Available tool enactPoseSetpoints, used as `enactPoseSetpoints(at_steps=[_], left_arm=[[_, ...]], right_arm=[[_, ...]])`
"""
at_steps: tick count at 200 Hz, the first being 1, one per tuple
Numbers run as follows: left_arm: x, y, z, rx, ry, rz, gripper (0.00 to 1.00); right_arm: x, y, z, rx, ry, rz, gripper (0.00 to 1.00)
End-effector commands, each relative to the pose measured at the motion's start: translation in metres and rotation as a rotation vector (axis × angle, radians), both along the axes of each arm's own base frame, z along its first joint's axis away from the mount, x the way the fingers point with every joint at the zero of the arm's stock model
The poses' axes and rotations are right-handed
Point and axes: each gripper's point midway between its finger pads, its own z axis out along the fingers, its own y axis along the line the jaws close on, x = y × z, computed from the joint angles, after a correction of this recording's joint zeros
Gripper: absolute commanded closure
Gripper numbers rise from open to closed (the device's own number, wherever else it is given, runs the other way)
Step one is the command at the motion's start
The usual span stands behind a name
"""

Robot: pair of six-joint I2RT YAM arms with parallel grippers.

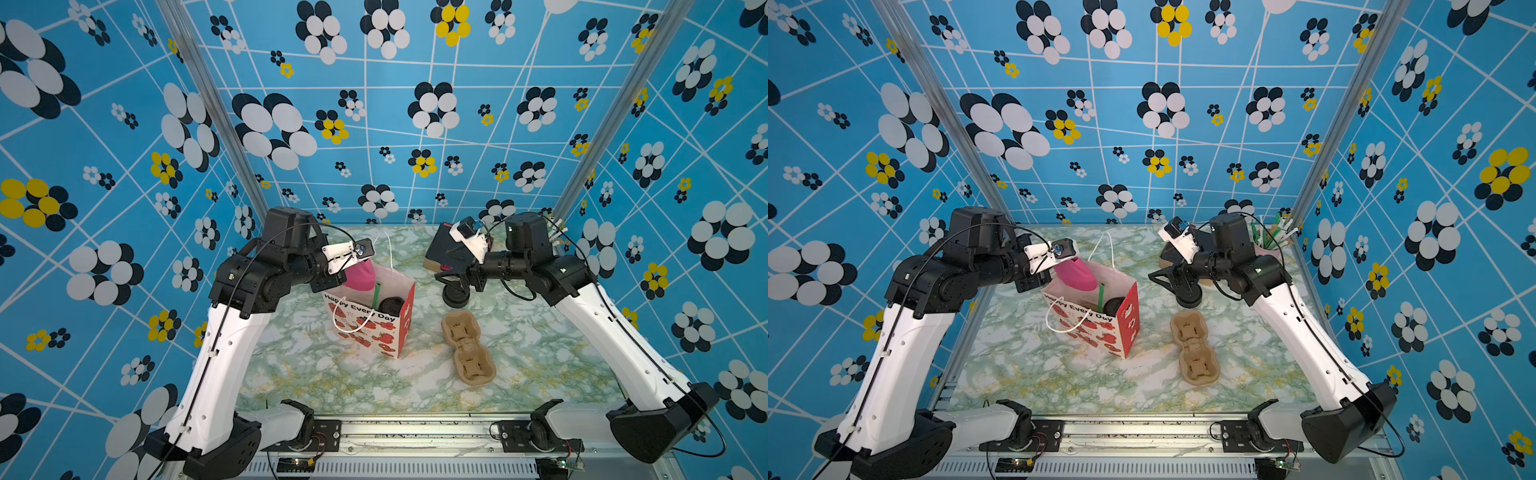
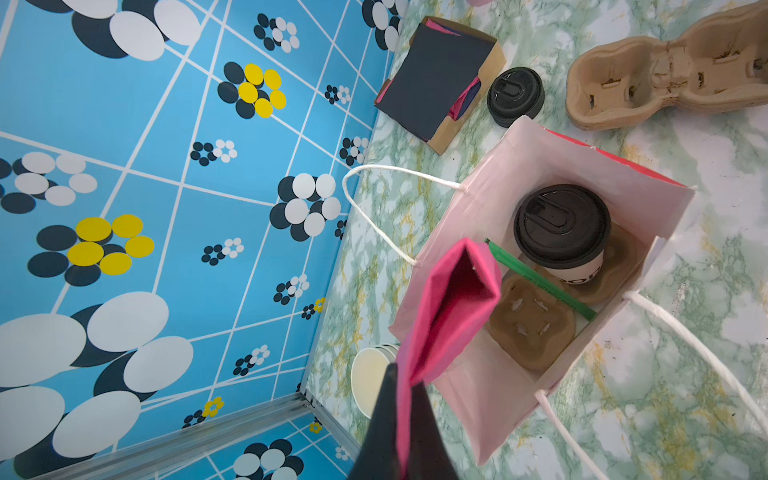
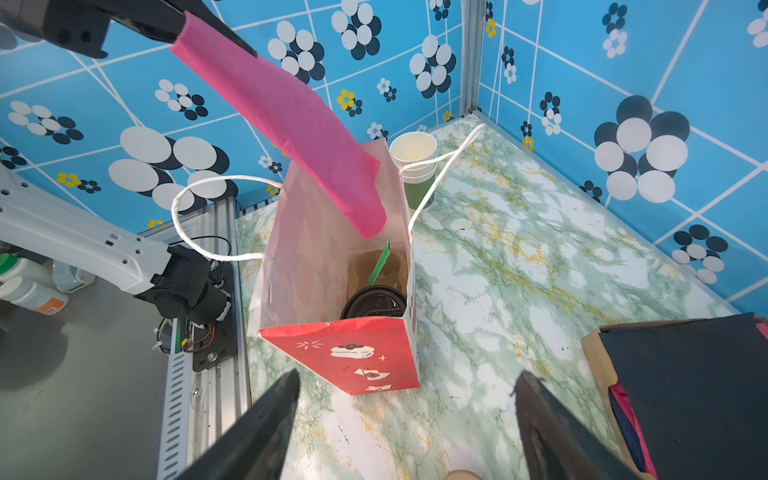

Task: Pack the takeout coffee
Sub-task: 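Lower the pink napkin into the bag with the left gripper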

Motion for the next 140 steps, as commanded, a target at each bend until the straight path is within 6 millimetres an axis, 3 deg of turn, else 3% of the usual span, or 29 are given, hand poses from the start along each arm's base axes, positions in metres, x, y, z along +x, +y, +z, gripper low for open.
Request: enactPoseSetpoints(at_steps=[1,48,140], left_arm=[[0.007,0.007,-0.017,0.045,0.047,0.036,1.0],[0.017,0.001,-0.033,0.051,0.101,0.039,1.0],[0.04,-0.007,-0.085,0.064,0.256,0.056,1.0]], right_arm=[[-0.006,-0.003,-0.002,-0.007,0.005,-0.012,0.15],[-0.005,-0.006,-0.011,-0.028,0.016,-0.026,0.14],[-0.003,-0.006,-0.022,-0.053,0.038,-0.027,0.14]])
